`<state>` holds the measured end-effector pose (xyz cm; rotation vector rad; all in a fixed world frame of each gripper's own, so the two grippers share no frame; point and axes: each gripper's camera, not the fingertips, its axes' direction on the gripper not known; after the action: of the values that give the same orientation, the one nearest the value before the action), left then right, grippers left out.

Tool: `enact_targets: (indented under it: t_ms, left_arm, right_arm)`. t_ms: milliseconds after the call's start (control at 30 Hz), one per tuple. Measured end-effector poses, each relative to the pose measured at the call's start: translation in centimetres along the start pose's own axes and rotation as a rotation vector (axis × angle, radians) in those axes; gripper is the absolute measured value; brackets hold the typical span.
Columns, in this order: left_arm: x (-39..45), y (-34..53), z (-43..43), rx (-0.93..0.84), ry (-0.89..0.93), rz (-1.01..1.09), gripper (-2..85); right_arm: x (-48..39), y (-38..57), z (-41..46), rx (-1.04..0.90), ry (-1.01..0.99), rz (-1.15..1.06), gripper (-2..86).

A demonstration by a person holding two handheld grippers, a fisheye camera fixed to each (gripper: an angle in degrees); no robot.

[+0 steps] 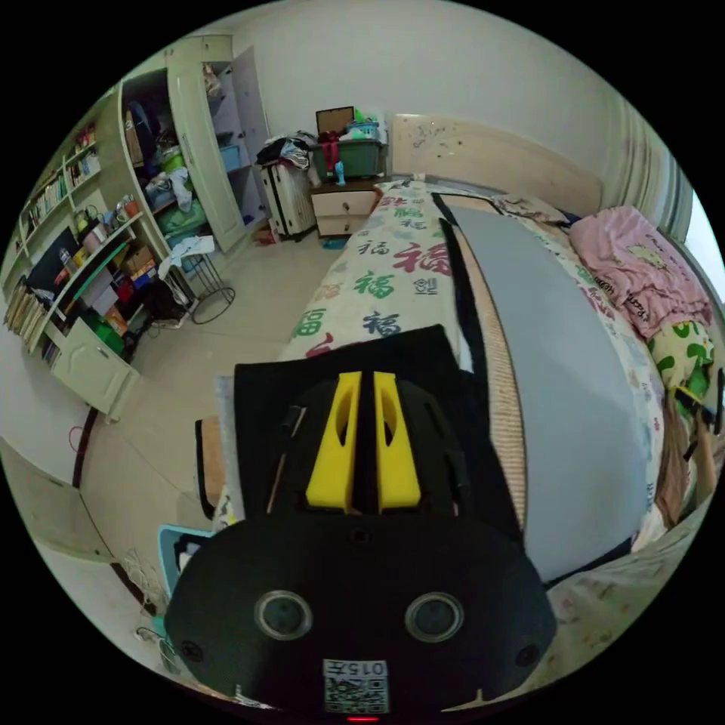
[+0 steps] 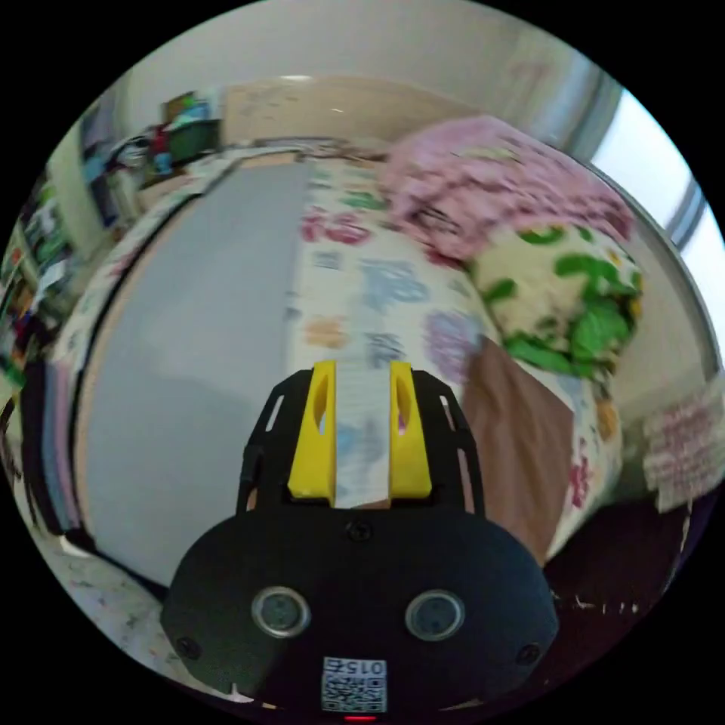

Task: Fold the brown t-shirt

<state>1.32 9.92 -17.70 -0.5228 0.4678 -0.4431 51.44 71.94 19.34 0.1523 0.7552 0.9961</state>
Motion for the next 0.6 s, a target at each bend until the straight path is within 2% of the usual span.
enact_targets:
  t_ms: [100,200,300,367,433,500,600]
  left_arm:
    - [2.9,1.6,-1.5,-0.043,-0.003,-0.049,2.0]
    - [5.6,2.8,-1.3,-0.106,-0.051,-0.057,3.2]
    - [6.9,3.5,3.0,-0.255,-0.119,-0.037,5.0]
    - [6.4,3.4,5.4,-0.262,-0.106,-0.067,5.3]
    - [5.9,1.8,7.5,-0.302,-0.123,-0.1,5.2]
    - [6.7,0.7,8.4,-0.325,-0.176,-0.031,5.0]
    - [5.7,0.4,9.3,-0.3,-0.18,-0.032,4.6]
  right_arm:
    - [5.1,-3.2,2.8,-0.1,0.002,0.069,14.1]
    - [6.6,-6.8,4.4,-0.152,-0.055,0.097,15.8]
    - [5.7,-9.5,4.3,-0.215,-0.051,0.085,16.2]
    - [5.0,-10.2,2.5,-0.217,-0.033,0.074,16.1]
    - [4.7,-10.3,0.5,-0.206,-0.024,0.056,14.9]
    - [4.4,-10.0,-2.2,-0.195,0.071,0.019,8.5]
    - [4.7,-9.7,-6.4,-0.184,0.049,0.056,6.1]
